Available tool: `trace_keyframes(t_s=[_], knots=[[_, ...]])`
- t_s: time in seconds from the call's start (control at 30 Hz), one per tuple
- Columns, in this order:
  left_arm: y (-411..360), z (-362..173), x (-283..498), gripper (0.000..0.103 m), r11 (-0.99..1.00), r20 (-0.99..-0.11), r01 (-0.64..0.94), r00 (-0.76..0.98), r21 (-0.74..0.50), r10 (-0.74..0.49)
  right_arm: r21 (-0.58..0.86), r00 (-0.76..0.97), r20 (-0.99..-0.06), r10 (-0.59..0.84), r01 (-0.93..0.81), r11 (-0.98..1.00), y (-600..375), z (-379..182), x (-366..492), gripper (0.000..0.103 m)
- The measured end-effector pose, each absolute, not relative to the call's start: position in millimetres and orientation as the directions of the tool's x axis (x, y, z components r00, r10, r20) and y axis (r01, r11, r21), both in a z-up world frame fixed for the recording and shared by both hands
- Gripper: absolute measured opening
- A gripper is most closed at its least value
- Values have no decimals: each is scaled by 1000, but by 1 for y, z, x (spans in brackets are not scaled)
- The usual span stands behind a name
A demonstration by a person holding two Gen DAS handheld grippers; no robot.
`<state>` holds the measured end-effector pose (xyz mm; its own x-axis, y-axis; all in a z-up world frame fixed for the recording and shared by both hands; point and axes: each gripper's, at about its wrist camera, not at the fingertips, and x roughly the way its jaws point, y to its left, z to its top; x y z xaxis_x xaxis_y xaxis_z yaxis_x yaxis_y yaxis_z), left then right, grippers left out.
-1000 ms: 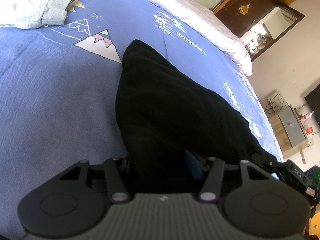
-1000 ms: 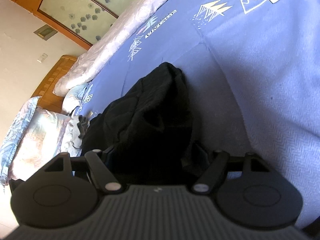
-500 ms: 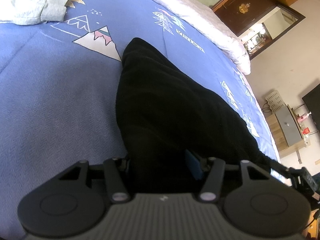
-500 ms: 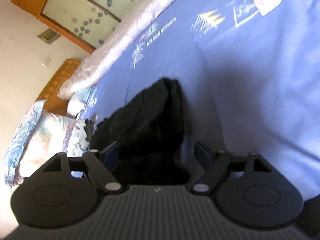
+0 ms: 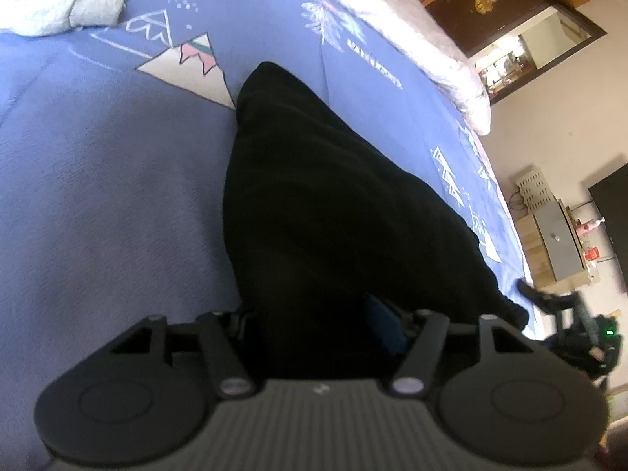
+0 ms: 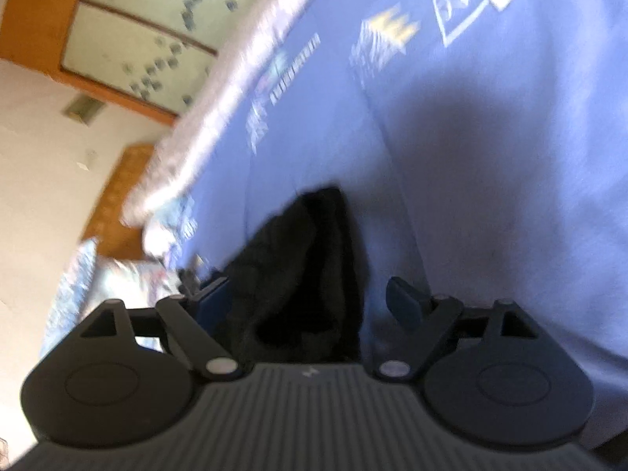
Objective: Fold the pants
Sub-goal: 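Lower the pants bundle onto the duvet and open both grippers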
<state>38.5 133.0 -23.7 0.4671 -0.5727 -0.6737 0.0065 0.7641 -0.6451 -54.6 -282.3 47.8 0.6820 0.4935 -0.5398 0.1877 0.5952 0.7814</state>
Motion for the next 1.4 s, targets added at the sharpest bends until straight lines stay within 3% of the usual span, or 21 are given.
trace_keyframes(t_s=[0.13, 0.3, 0.37, 0.4, 0.43, 0.57, 0.77, 0.97, 1.07, 1.13, 1.17, 1.23, 1.27, 1.33, 1.37, 1.4], knots=[[146, -24, 51, 59, 734, -673, -55, 451, -676, -586, 730, 633, -597, 493, 173, 661, -254, 42, -39, 88], [141, -24, 51, 61, 745, -680, -55, 456, -665, -574, 692, 556, -631, 541, 86, 717, -213, 45, -30, 73], [130, -20, 46, 55, 785, -703, -29, 467, -618, -536, 596, 551, -679, 485, 29, 802, -194, 54, -32, 54], [123, -17, 44, 43, 808, -718, -14, 469, -589, -515, 572, 551, -690, 469, 18, 820, -188, 57, -32, 51], [118, -14, 42, 39, 825, -728, -6, 474, -566, -496, 563, 558, -690, 461, 13, 826, -186, 60, -33, 45], [105, 13, 45, 23, 855, -734, 24, 501, -517, -458, 432, 628, -680, 378, -74, 899, -165, 83, -40, 38], [83, 89, 79, 20, 851, -629, 176, 603, -495, -491, 339, 769, -515, 379, -223, 914, -152, 144, -27, 36], [66, 158, 149, 20, 865, -477, 279, 743, -416, -469, 233, 892, -320, 319, -252, 939, -171, 206, 36, 36], [53, 163, 193, 21, 888, -401, 283, 812, -363, -423, 206, 926, -260, 273, -223, 953, -185, 214, 82, 36], [45, 148, 227, 25, 899, -400, 272, 824, -344, -403, 188, 942, -243, 234, -191, 964, -192, 201, 117, 37], [39, 135, 246, 26, 909, -411, 254, 828, -329, -380, 183, 944, -251, 214, -171, 968, -193, 191, 133, 38], [29, 95, 287, 40, 943, -499, 164, 815, -290, -295, 200, 934, -315, 171, -111, 974, -199, 156, 170, 43], [22, 69, 309, 41, 961, -581, 97, 780, -258, -234, 213, 916, -374, 147, -69, 975, -202, 133, 192, 51], [16, 16, 342, 38, 982, -733, -32, 671, -184, -116, 192, 819, -568, 79, 38, 981, -205, 79, 234, 55], [16, -4, 347, 41, 985, -773, -77, 631, -153, -71, 164, 750, -661, 29, 107, 981, -209, 55, 246, 66], [19, -8, 338, 45, 983, -738, -85, 672, -164, -65, 166, 743, -669, -6, 157, 974, -216, 46, 243, 72]])
